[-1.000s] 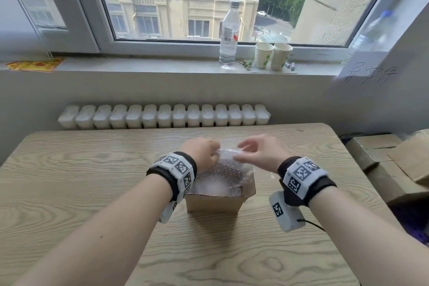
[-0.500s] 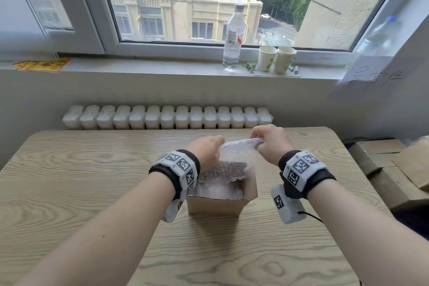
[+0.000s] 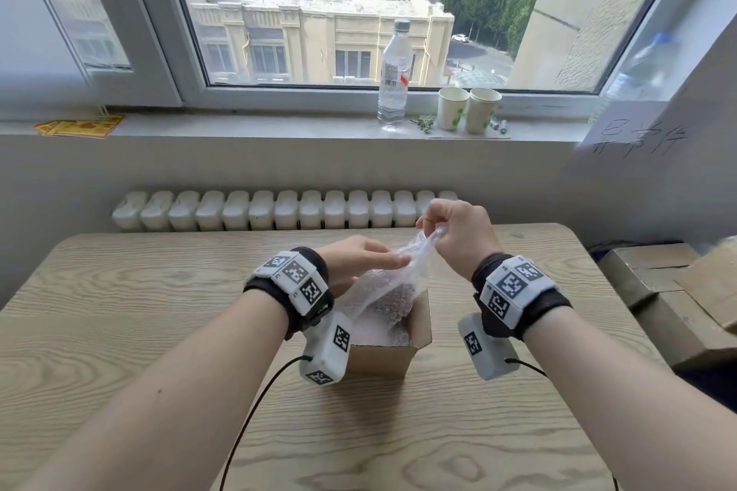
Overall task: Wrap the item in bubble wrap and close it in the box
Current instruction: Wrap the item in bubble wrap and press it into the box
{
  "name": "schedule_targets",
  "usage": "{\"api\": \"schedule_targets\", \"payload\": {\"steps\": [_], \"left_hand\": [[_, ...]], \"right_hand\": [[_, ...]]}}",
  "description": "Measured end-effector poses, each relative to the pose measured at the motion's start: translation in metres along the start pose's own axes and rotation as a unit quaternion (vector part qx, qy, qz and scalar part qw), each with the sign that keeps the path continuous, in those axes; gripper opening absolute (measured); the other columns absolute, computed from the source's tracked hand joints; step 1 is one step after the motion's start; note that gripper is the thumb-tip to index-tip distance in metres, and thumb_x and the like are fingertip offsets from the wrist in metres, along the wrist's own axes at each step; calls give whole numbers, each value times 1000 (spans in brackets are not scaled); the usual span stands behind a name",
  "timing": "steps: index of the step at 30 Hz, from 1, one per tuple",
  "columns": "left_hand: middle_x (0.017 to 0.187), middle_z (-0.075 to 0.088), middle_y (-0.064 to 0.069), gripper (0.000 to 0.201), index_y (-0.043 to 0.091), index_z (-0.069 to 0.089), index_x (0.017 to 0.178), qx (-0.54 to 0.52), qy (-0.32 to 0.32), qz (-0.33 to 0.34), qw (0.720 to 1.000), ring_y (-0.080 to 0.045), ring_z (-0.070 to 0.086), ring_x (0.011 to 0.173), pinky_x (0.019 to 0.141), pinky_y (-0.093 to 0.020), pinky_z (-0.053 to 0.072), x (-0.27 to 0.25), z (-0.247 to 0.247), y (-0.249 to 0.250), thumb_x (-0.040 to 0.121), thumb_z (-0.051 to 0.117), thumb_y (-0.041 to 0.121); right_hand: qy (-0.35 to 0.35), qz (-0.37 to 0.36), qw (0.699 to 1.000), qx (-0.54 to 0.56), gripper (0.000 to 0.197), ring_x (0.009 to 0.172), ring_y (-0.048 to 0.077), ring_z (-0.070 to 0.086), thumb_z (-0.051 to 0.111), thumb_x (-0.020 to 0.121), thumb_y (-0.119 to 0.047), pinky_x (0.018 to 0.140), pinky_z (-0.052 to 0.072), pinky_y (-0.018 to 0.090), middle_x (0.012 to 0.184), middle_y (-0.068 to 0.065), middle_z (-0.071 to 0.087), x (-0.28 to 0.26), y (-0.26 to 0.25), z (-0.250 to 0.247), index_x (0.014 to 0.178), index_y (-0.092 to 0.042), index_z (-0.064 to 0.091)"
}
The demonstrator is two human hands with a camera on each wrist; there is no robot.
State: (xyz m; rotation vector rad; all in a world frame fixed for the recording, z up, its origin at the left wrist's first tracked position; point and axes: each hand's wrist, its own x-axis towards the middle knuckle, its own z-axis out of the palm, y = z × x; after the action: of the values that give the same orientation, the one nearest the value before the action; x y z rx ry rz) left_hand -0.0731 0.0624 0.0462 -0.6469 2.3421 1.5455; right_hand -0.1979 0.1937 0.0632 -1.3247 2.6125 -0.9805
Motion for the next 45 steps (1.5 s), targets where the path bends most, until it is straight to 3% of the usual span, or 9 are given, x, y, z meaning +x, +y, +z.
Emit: {"api": "schedule_targets", "payload": {"steps": [4,7,11,15,20,28,34,41,45], "left_hand": [[73,62,4,26,6,70,89,46,46,13,998,-10,56,67,69,-21,43,-4,-2,5,76,77,28],[67,57,1,14,5,68,76,116,123,21,985,-12,51,61,64,-23,42,-5,-2,6,75,77,15],[59,48,5,18,11,59,66,238,160,17,958,-13,47,58,55,-21,38,-7,-1,7,74,75,15],[83,61,1,11,20,60,82,288,191,29,938,-19,58,82,69,-23,43,-5,4,3,77,69,18],[111,65,-8,28,14,59,114,379,185,17,907,-28,60,104,77,-28,42,-8,12,-10,89,49,11],[82,61,-5,24,17,53,69,516,125,-17,847,-26,66,93,71,-29,45,1,9,-35,91,49,9],[112,66,-8,26,11,63,113,569,90,-28,817,-26,64,105,85,-33,51,10,8,-40,92,47,7],[121,64,-10,30,8,63,117,574,71,-22,816,-28,61,113,89,-33,49,25,9,-50,96,42,5],[122,64,-11,30,7,63,117,604,29,-13,796,-29,60,115,90,-35,48,35,17,-58,95,42,4]], "right_hand": [[-21,19,1000,-1,46,100,20,66,47,73,11,89,52,29,95,3,72,-2,6,-2,58,-32,50],[-163,50,985,-13,51,118,16,56,51,73,12,91,48,24,122,2,63,-4,9,-11,104,-27,61],[-318,71,945,41,87,134,15,43,76,71,-9,109,36,28,142,2,49,-7,4,-23,146,-23,33],[-252,38,966,-33,65,121,13,55,78,72,-20,100,40,22,129,-1,62,-12,-1,-6,133,-18,55],[-136,-19,973,-184,25,101,25,62,52,84,-11,81,47,30,103,4,69,-27,-4,27,102,-15,69],[-73,-109,971,-199,24,97,21,53,54,82,-5,65,39,27,102,0,58,-31,-12,56,103,-17,56],[-184,-105,949,-234,18,92,22,60,46,89,-11,67,35,28,101,0,62,-27,-15,78,101,-18,57],[-237,-88,913,-321,22,99,27,61,45,91,-6,70,37,32,105,6,61,-30,3,98,105,-11,62],[-237,-100,909,-328,19,73,21,66,75,66,-8,57,48,29,75,0,66,-32,7,102,80,-18,70]]}}
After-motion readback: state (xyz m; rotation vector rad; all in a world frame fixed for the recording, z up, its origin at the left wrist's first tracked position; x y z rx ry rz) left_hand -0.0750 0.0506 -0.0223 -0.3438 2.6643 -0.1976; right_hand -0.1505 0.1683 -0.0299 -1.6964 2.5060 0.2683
